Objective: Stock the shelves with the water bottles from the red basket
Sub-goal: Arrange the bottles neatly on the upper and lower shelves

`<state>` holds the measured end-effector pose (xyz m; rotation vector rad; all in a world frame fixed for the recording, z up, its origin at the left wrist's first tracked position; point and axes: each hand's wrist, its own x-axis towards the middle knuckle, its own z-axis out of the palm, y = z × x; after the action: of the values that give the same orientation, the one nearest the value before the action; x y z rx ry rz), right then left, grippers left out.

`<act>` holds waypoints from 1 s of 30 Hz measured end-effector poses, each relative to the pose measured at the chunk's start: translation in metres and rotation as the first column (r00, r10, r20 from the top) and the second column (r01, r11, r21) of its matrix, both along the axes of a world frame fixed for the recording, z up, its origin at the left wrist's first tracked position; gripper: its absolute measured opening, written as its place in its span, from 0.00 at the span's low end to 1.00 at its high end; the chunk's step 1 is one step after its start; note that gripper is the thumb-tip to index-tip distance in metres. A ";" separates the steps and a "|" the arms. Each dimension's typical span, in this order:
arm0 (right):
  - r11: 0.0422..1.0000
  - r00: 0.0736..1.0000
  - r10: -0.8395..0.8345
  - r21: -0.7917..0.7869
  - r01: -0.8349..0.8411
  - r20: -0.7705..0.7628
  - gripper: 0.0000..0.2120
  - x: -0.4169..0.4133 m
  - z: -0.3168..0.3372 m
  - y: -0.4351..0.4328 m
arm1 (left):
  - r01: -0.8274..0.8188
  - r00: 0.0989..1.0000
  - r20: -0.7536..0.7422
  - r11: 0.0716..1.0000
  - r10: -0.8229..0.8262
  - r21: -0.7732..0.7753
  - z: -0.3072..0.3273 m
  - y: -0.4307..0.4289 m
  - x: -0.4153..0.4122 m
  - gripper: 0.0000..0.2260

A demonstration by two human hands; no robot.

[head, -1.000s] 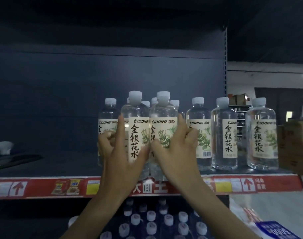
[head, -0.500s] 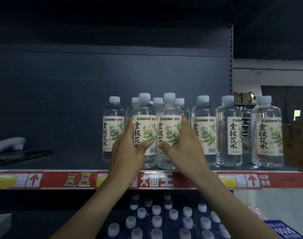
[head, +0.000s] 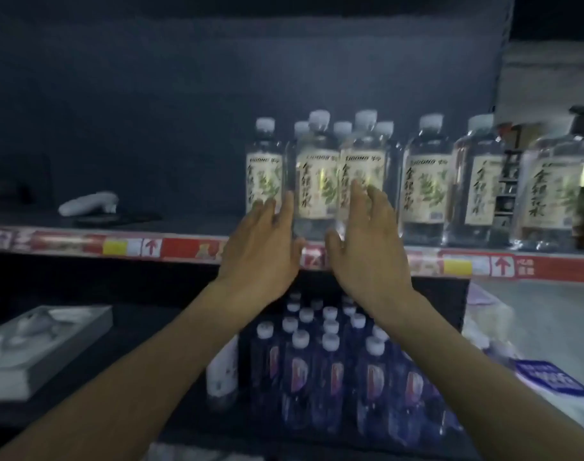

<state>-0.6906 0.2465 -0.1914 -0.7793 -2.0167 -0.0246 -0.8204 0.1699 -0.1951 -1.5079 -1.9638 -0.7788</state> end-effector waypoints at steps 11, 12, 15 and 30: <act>0.844 0.774 0.521 -0.349 -0.406 0.360 0.29 -0.071 -0.203 -0.195 | -0.413 0.891 0.083 0.872 0.447 -0.263 -0.245 -0.265 -0.032 0.30; 0.809 0.725 0.573 -0.408 -0.423 0.383 0.29 -0.079 -0.228 -0.213 | -0.449 0.854 0.128 0.838 0.505 -0.311 -0.274 -0.292 -0.033 0.31; 0.709 0.575 0.690 -0.571 -0.414 0.440 0.26 -0.100 -0.302 -0.260 | -0.494 0.731 0.271 0.759 0.627 -0.425 -0.354 -0.365 -0.030 0.29; 0.551 0.260 0.751 -0.793 0.261 0.608 0.27 -0.130 -0.579 -0.346 | -0.183 -0.088 0.761 0.741 0.643 -0.647 -0.614 -0.460 0.073 0.33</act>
<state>-0.8204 -0.0993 -0.7700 -1.0173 -3.4728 1.0040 -0.7472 -0.2904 -0.8090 0.0436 -3.5145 -1.3961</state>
